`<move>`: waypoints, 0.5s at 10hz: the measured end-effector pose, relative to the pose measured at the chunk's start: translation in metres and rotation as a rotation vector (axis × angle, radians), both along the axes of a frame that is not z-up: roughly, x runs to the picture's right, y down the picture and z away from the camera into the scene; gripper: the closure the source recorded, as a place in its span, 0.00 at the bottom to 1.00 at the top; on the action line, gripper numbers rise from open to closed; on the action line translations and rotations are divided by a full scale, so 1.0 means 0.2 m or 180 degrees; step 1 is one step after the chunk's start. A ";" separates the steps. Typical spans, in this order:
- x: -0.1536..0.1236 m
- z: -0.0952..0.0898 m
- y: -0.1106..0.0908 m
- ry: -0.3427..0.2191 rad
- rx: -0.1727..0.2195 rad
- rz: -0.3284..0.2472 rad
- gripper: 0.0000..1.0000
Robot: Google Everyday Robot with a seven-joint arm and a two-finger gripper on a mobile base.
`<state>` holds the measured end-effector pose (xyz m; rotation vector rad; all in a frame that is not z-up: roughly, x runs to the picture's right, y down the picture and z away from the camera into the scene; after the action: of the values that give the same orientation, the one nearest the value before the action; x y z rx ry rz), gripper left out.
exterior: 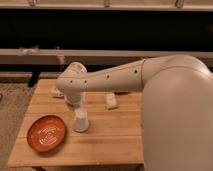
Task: Place the ceramic cup over the eraser
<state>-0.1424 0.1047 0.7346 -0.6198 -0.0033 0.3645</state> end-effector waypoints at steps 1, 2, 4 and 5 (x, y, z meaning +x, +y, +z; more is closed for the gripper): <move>0.03 -0.02 -0.03 0.0002 0.0016 0.0034 0.20; 0.08 -0.06 -0.09 -0.0003 0.0048 0.0103 0.20; 0.24 -0.11 -0.23 0.0015 0.0082 0.0293 0.20; 0.31 -0.11 -0.28 0.0031 0.0091 0.0374 0.20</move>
<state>-0.0795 0.0479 0.7130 -0.5909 -0.0356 0.4806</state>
